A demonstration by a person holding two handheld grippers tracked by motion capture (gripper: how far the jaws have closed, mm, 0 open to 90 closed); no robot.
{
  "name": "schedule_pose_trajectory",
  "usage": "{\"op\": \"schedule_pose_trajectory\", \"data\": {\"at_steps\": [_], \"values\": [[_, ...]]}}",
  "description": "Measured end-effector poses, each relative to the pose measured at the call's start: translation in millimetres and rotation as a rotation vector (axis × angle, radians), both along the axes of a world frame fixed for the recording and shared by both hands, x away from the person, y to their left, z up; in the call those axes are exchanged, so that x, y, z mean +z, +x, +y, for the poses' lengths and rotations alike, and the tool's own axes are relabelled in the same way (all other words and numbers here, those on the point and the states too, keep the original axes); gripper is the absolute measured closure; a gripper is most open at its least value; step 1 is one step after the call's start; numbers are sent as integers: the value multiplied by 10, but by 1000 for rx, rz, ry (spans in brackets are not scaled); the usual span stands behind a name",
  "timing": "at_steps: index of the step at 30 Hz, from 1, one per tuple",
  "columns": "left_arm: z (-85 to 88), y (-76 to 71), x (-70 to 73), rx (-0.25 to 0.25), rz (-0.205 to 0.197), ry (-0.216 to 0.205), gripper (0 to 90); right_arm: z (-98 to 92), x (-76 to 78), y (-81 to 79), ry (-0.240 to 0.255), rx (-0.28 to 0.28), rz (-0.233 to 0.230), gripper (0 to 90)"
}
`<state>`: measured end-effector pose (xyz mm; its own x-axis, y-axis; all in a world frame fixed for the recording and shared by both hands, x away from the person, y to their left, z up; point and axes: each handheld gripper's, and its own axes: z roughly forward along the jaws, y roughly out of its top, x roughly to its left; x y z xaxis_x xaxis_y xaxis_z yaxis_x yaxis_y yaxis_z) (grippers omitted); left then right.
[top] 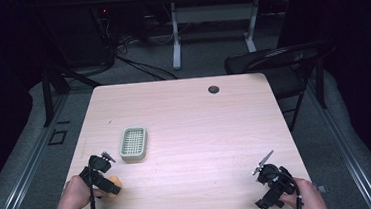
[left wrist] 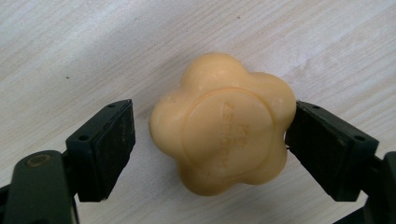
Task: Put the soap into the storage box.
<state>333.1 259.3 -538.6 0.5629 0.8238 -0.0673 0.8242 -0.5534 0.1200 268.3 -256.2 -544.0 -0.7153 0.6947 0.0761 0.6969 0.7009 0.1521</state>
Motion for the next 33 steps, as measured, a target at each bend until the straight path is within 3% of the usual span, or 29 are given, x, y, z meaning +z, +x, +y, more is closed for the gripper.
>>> {"op": "schedule_pose_trajectory", "data": {"at_steps": [9, 18, 24, 33], "values": [[-20, 28, -42, -15, 36, -2, 245, -4, 3, 8, -4, 7, 6, 27], [-56, 50, -37, -30, 51, 29, 259, -4, 1, 7, -11, 9, 12, 28], [-63, 52, -35, -38, 48, 37, 262, -6, -14, -4, 8, -8, 2, 28], [-37, 31, 35, -26, 37, 27, 265, -9, -4, -2, -2, -3, 3, 28]]}}
